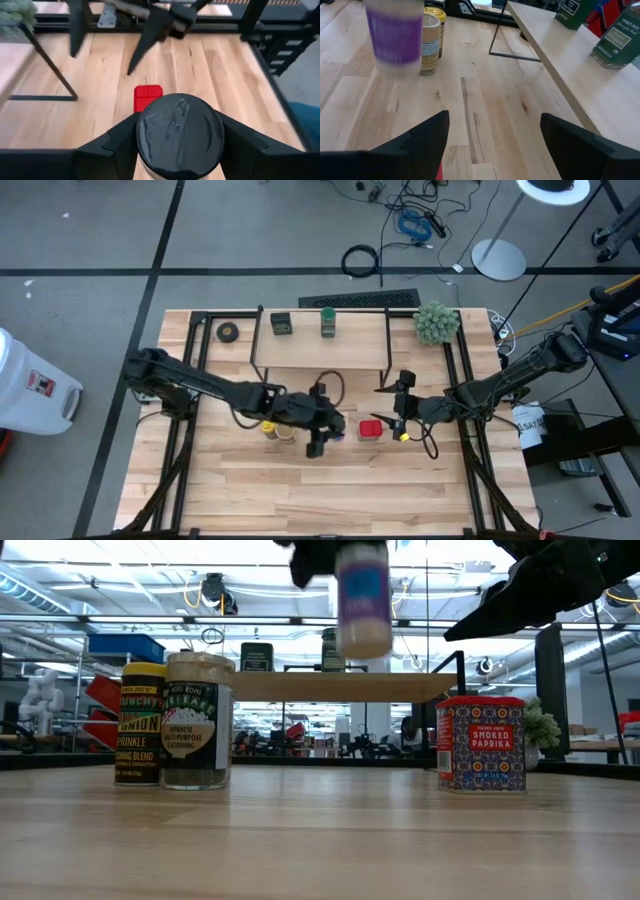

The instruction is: Shelf spices

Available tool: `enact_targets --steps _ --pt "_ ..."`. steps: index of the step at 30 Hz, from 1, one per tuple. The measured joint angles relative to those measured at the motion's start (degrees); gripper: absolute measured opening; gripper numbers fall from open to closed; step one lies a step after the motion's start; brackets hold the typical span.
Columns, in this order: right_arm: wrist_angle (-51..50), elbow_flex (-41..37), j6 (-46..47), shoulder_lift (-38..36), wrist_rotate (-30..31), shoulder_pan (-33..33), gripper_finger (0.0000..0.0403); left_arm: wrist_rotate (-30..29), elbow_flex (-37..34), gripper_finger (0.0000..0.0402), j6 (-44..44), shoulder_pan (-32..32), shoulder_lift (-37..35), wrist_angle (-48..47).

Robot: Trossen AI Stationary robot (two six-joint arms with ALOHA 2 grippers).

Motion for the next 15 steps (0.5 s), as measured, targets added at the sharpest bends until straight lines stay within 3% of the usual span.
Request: enact_targets --steps 15 --pt "0.3 0.0 -0.1 -2.3 -0.2 0.1 0.0302 0.0 0.0 0.0221 1.4 0.1 9.4 8.9"
